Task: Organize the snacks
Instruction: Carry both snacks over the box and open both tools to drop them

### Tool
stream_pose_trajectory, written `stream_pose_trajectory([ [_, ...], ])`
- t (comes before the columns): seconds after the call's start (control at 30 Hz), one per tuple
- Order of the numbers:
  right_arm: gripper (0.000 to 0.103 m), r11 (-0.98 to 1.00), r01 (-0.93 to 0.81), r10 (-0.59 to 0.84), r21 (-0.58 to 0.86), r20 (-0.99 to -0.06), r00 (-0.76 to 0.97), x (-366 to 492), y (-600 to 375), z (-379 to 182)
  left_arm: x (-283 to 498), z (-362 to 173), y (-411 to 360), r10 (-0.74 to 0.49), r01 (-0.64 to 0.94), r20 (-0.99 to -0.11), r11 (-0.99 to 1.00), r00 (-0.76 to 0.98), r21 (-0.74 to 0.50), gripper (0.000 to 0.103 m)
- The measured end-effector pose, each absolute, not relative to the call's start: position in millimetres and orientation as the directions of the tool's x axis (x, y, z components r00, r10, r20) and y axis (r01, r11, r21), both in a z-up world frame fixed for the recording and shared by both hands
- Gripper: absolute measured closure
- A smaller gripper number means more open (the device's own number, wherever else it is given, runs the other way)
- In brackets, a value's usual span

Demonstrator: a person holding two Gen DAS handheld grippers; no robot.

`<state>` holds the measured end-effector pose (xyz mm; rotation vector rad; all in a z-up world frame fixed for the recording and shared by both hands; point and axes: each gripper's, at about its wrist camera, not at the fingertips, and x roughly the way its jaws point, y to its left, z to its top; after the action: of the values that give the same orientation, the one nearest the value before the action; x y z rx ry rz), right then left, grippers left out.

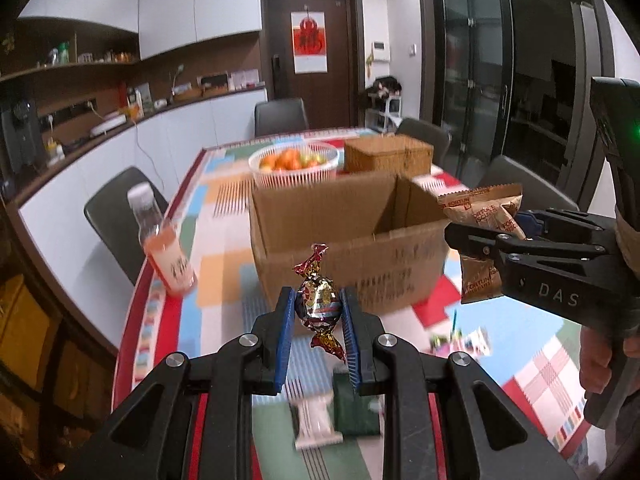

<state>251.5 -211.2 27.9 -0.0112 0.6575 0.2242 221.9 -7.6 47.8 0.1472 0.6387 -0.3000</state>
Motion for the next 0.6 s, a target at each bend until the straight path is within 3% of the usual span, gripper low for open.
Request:
stream_pose_trajectory([
  [0.37, 0.061, 0.979, -0.196, 0.197, 0.063, -0.558, 0.806, 301, -219, 62, 273, 85, -20, -0.264, 0.334, -0.560, 0.942, 0.785, 0.024, 0.079],
  [0.6, 0.061, 0.979, -0.192, 0.199, 0.072, -0.571, 0.796, 333, -222, 65, 304, 91, -29, -0.281, 0.354, -0.581, 0.935, 0.764, 0.014, 0.079],
])
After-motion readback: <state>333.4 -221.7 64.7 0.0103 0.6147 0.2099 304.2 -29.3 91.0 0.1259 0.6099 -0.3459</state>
